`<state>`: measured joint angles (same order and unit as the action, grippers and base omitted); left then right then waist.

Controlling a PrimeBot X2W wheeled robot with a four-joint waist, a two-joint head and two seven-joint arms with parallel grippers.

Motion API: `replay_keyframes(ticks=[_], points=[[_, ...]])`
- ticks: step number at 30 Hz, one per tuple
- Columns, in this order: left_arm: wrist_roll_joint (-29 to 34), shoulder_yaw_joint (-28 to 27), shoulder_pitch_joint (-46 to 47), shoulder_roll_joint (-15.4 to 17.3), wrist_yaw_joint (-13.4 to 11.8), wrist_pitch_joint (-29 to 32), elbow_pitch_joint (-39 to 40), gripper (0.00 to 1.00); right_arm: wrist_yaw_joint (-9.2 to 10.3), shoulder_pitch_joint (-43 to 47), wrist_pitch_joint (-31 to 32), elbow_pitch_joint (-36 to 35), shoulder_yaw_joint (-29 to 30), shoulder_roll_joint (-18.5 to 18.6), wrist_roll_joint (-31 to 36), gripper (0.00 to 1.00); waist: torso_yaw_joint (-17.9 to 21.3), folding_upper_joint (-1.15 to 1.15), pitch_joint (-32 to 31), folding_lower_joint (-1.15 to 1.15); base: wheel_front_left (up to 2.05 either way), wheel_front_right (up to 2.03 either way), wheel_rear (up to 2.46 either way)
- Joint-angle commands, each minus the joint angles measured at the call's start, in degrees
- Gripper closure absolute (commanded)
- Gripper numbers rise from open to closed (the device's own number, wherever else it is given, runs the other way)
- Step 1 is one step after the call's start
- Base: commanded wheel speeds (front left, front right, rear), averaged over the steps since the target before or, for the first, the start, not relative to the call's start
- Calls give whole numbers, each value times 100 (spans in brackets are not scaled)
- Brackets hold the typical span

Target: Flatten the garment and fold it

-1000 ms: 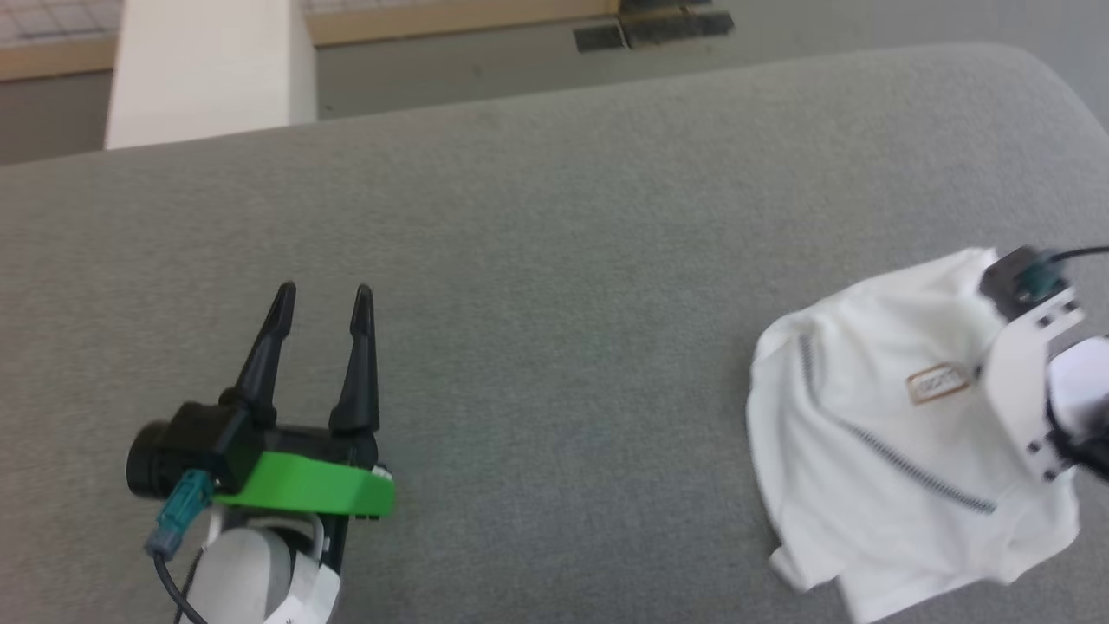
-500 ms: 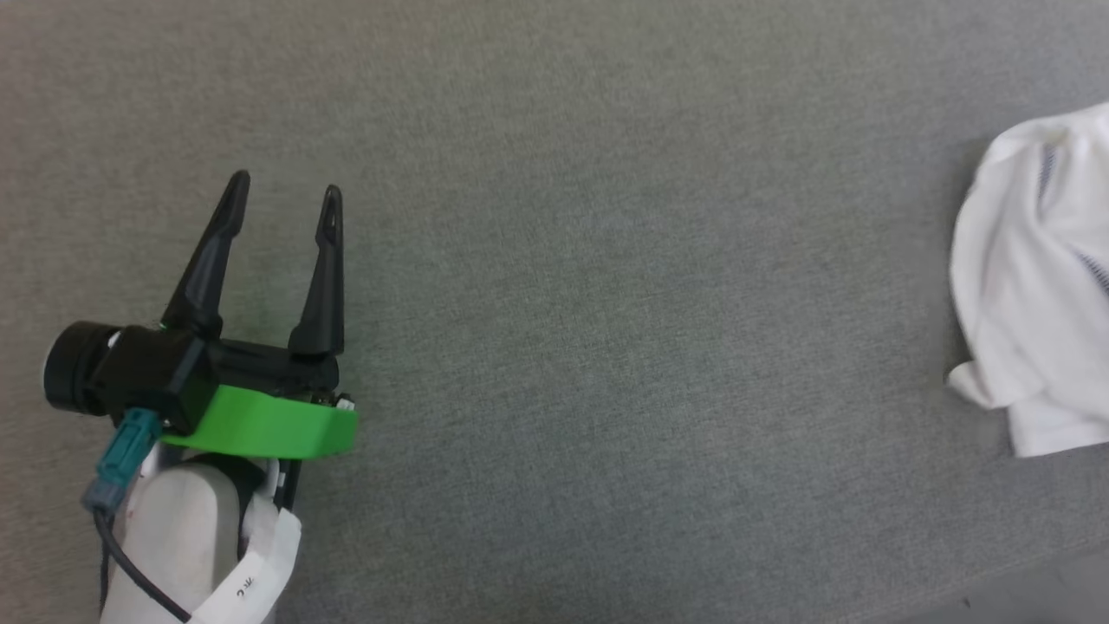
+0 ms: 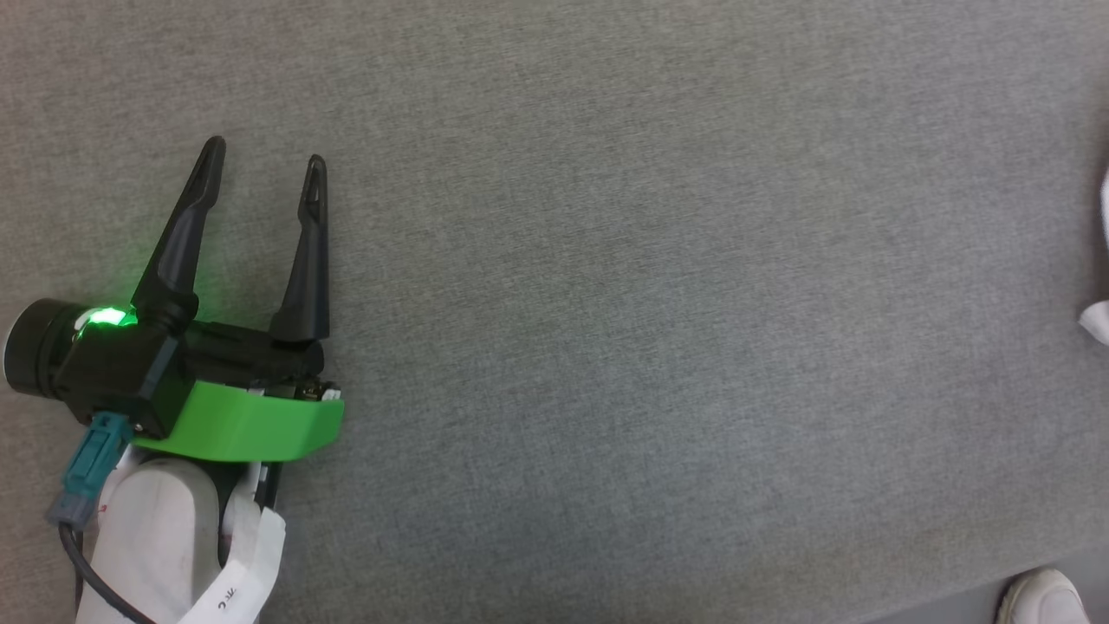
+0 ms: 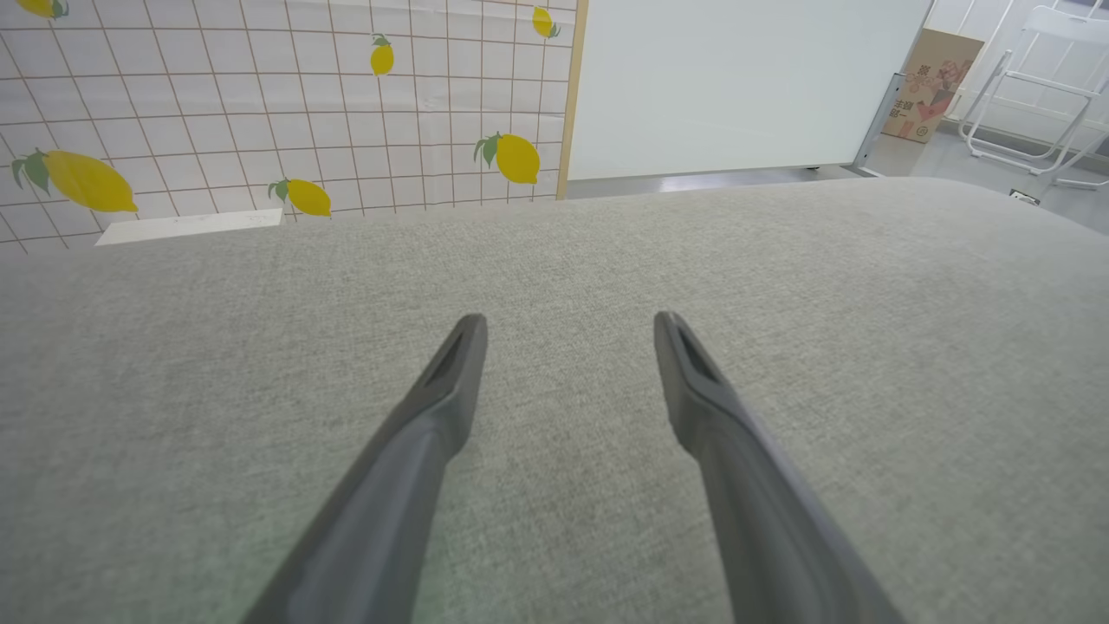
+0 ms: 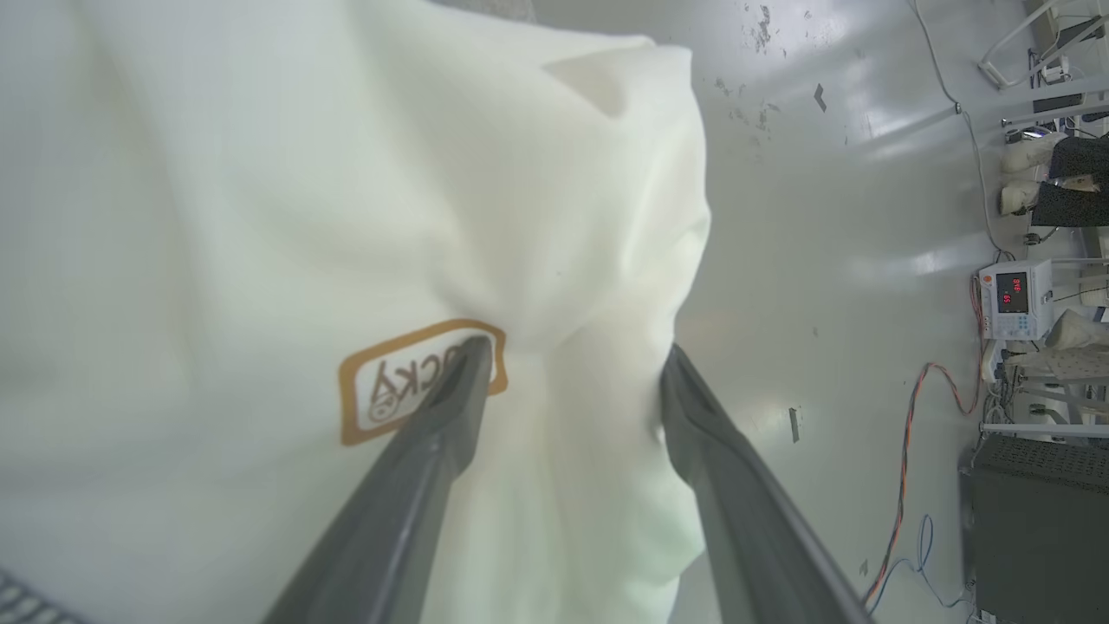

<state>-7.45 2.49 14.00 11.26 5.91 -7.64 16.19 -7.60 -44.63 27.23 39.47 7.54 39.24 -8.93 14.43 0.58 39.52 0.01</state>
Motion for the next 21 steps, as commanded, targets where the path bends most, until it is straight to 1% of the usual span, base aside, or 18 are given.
replay_keyframes(ticks=[1, 5, 9, 13, 14, 16, 19, 20, 21], points=[[52, -40, 5, 70, -48, 9, -60, 0, 11, -140, -113, 48, 54, -56, 18, 0, -43, -57, 22, -1, 0, 0, 0], [8, -53, -12, 43, -91, -53, -142, 0, 11, -300, -344, 135, 37, -69, -33, 0, -52, -57, -130, -1, 0, 0, 0], [-94, -74, -56, -42, -136, -221, -342, 0, 11, -430, -534, 87, -117, 75, -149, 0, -98, -57, -494, -1, 0, 0, 0], [-256, -138, -154, -161, -189, -403, -633, 0, 11, -546, -789, -283, -454, 223, -439, 0, -166, -57, -1050, -1, 0, 0, 0], [-320, -175, -198, -204, -212, -452, -737, 0, 11, -600, -849, -458, -550, 225, -630, 0, -197, -57, -1244, -1, 0, 0, 0], [-409, -239, -261, -268, -249, -517, -865, 0, 11, -665, -920, -735, -727, 206, -831, 0, -237, -57, -1535, -1, 0, 0, 0], [-511, -339, -370, -339, -308, -596, -1045, 0, 11, -709, -1034, -1163, -934, 74, -1171, 0, -334, -57, -1993, -1, 0, 0, 0], [-548, -387, -414, -367, -345, -617, -1095, 0, 11, -694, -1067, -1327, -1038, 0, -1287, 0, -374, -57, -2148, -1, 0, 0, 0], [-572, -441, -455, -388, -385, -639, -1140, 0, 11, -699, -1154, -1458, -1026, -161, -1426, 0, -419, -57, -2319, -1, 0, 0, 0]])
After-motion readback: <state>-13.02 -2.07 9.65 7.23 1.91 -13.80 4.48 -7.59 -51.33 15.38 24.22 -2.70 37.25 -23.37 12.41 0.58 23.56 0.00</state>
